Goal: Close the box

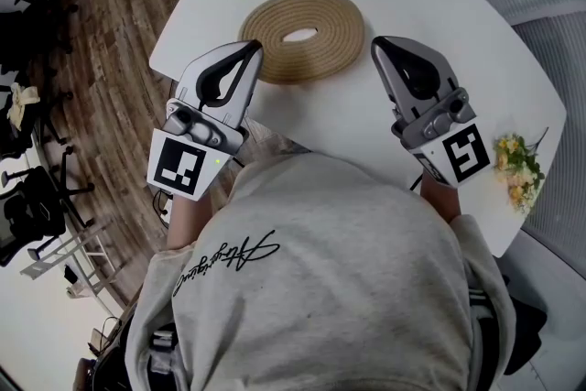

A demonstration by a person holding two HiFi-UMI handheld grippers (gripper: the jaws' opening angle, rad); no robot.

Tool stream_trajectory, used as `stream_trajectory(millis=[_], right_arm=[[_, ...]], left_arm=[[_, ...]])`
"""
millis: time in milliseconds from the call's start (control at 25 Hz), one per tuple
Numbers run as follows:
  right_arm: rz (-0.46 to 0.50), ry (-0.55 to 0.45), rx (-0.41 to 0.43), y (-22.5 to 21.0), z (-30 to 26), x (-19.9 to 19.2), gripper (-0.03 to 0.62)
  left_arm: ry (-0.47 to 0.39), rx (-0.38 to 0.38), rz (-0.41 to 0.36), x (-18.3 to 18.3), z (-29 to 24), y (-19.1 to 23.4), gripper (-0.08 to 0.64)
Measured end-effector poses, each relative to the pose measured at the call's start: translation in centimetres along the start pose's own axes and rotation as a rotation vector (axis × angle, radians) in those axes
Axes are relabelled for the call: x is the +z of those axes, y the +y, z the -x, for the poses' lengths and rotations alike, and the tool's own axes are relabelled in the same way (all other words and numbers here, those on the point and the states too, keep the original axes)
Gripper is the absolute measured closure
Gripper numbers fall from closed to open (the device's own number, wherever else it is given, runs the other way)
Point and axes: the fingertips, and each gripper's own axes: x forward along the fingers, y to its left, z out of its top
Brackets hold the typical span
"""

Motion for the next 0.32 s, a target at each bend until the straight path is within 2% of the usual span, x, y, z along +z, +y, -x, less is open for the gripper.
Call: stream_trajectory(millis=[320], right_arm=[[-0.003,-0.009,0.018,0.55,-0.45,-0.09,0.591]], left_arm=[[0.009,0.000,0.003,-0.43,-0.02,0.03,0.560]])
